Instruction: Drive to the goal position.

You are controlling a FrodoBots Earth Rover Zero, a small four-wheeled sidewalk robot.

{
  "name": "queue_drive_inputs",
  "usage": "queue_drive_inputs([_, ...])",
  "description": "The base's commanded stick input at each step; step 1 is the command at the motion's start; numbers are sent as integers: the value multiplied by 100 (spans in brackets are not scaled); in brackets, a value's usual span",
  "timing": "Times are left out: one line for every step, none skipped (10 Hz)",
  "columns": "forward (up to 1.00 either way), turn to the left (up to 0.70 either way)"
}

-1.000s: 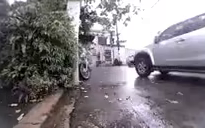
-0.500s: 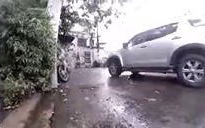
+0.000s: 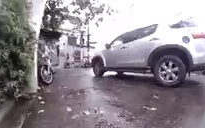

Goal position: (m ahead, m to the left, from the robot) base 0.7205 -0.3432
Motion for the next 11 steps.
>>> queue_drive_inputs([100, 0])
queue_drive_inputs([100, 0])
queue_drive_inputs([100, 0])
queue_drive_inputs([77, -10])
queue_drive_inputs([6, -42])
queue_drive_inputs([0, -45])
queue_drive_inputs([0, -45])
queue_drive_inputs([0, -45])
queue_drive_inputs([0, -45])
queue_drive_inputs([0, -45])
queue_drive_inputs([0, -45])
